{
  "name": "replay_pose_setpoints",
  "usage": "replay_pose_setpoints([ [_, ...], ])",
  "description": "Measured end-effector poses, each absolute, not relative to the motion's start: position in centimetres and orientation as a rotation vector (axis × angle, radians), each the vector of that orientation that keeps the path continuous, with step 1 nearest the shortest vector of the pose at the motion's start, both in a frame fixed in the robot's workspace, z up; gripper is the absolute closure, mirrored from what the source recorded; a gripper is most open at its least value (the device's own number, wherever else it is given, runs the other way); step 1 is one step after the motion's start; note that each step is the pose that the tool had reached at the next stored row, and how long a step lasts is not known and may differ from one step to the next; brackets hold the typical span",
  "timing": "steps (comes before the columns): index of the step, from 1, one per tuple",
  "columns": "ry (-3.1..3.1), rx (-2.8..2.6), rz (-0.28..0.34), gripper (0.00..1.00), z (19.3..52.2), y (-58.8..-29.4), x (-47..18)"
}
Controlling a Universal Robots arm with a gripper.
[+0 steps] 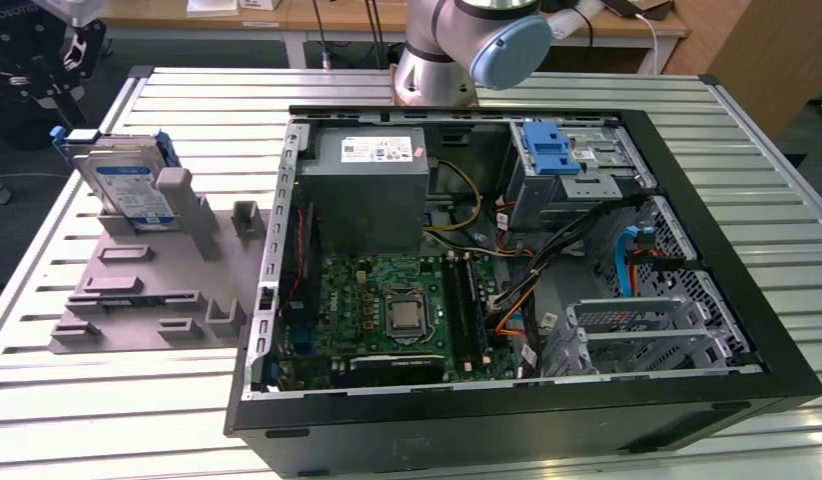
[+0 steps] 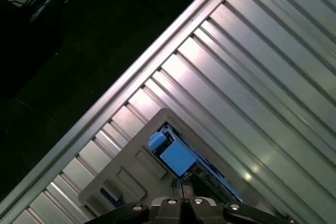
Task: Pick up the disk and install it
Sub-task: 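Pick up the disk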
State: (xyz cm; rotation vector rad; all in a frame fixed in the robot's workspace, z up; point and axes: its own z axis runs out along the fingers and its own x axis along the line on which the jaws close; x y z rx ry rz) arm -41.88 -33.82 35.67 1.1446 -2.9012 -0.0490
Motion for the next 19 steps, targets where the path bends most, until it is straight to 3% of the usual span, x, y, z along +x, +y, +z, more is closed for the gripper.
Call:
replay_pose_setpoints([
  [19, -2.797, 1.381, -0.055, 0.89, 35.66, -33.82, -41.88],
])
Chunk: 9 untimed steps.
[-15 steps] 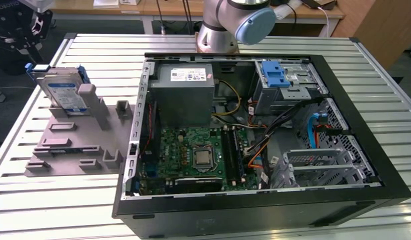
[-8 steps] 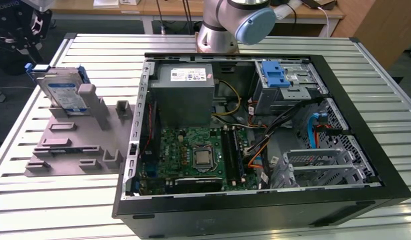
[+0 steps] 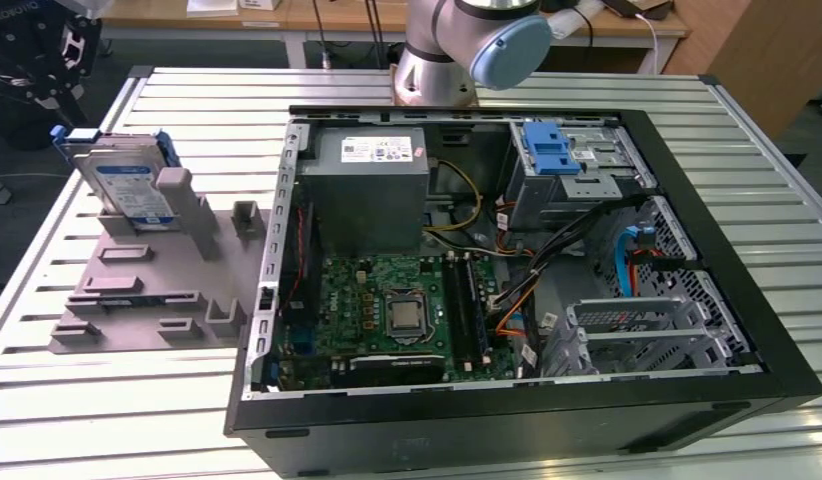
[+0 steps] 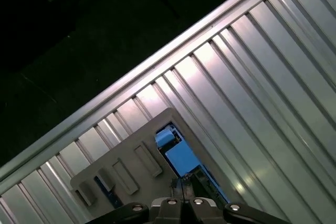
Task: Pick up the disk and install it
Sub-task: 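Pick up the disk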
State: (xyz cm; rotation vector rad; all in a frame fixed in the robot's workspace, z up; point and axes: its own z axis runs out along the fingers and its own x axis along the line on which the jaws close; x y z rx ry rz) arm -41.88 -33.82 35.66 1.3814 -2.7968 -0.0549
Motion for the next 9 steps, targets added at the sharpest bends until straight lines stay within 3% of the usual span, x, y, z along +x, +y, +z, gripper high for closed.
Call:
replay_pose_setpoints([
  [9, -2.786, 1.427, -0.092, 0.89, 35.64, -33.81, -41.85],
])
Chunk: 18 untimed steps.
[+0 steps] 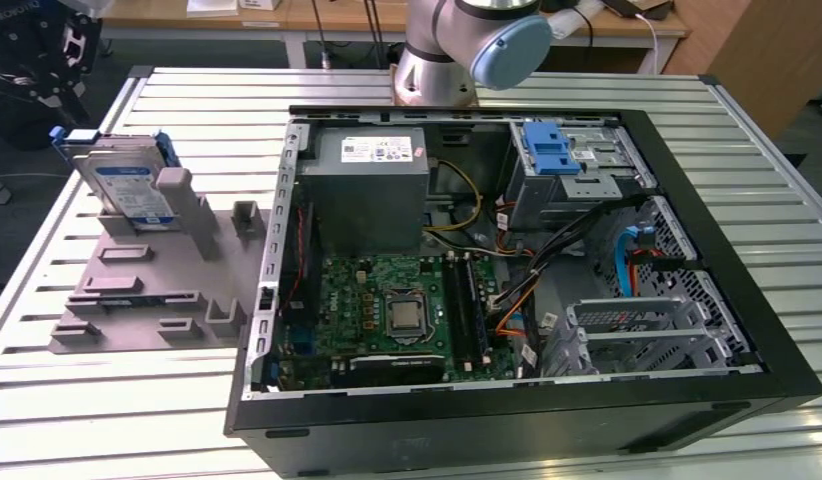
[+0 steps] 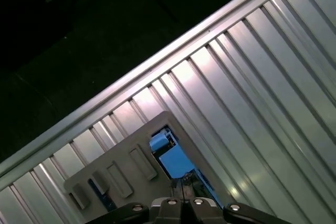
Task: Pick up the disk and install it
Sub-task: 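Pick up the disk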
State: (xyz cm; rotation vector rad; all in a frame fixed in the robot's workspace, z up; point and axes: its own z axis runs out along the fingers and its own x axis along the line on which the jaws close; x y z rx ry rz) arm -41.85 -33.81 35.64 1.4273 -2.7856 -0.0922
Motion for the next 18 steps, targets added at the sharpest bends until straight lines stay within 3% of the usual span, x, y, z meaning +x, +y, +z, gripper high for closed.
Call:
replay_pose_setpoints([
  [18, -2.659, 1.665, -0.068, 0.89, 35.37, -33.82, -42.18],
])
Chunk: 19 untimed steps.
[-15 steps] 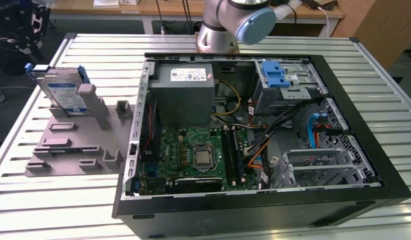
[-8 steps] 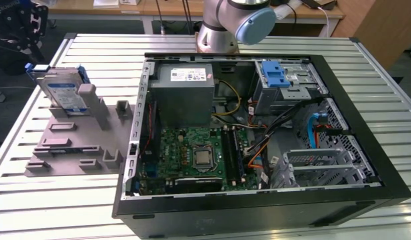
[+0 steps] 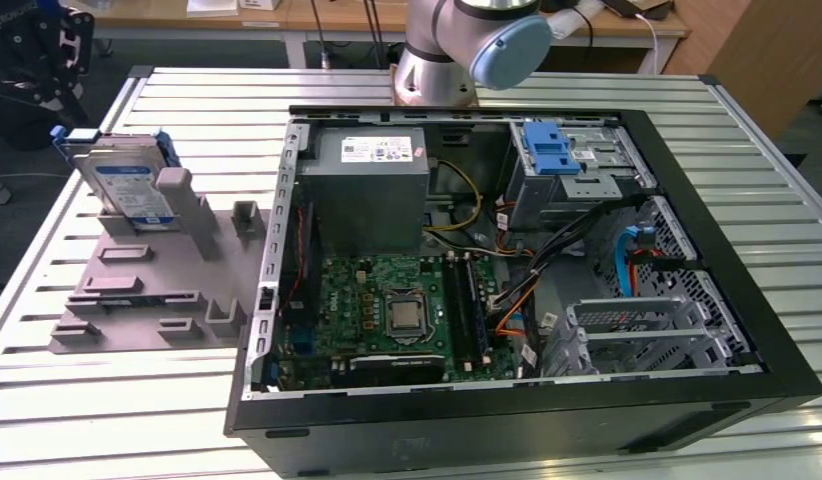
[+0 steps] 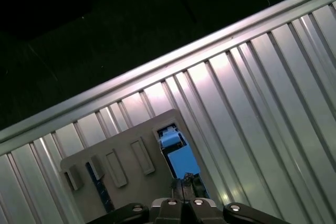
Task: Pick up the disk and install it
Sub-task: 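Pick up the disk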
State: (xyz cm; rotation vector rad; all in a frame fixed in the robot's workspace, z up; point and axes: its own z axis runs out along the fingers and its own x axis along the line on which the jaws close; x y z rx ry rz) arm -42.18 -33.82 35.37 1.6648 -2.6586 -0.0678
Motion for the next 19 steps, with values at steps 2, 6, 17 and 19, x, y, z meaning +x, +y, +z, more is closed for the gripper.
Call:
replay_pose_setpoints([
  [2, -2.661, 1.666, -0.064, 0.89, 35.3, -33.82, -42.29],
  [6, -2.639, 1.701, -0.064, 0.89, 35.23, -33.8, -42.32],
  [17, -2.469, 1.934, -0.063, 0.89, 35.03, -33.81, -42.33],
  [19, -2.458, 1.953, -0.059, 0.89, 34.99, -33.8, -42.35],
])
